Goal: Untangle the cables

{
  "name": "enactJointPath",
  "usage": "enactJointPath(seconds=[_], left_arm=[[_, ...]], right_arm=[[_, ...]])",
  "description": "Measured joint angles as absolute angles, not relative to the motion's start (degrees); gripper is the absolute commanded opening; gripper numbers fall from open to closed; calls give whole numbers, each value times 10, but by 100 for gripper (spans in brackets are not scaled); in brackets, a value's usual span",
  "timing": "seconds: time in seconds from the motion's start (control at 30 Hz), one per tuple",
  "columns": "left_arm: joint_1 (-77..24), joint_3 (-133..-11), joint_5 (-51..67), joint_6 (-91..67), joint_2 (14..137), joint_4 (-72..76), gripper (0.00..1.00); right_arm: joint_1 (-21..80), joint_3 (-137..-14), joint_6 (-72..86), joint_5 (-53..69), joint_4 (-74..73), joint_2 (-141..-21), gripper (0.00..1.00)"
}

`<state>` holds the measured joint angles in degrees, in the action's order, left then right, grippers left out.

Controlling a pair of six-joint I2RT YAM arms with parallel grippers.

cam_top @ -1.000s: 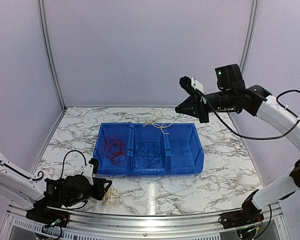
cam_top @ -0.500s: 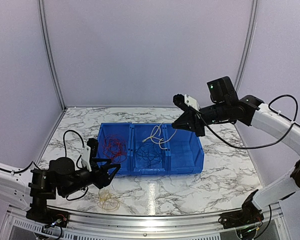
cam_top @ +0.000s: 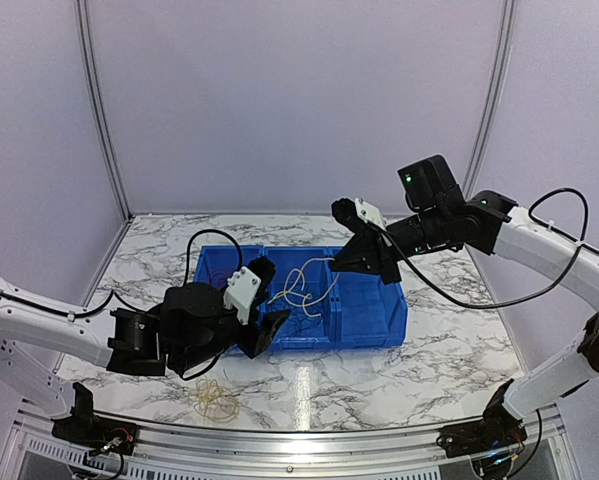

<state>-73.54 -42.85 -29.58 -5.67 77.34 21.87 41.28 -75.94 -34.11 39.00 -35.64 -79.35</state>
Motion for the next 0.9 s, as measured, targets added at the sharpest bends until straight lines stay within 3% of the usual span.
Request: enactJointPath(seconds=[0.53,0.9], left_arm=[[-655,-453,-290,-15,811,226,0],[-634,-386,-344,-34,712,281,0]], right_arm=[[417,-788,-337,414,-384,-792,0],[401,-796,-347,343,-403,-778,0]])
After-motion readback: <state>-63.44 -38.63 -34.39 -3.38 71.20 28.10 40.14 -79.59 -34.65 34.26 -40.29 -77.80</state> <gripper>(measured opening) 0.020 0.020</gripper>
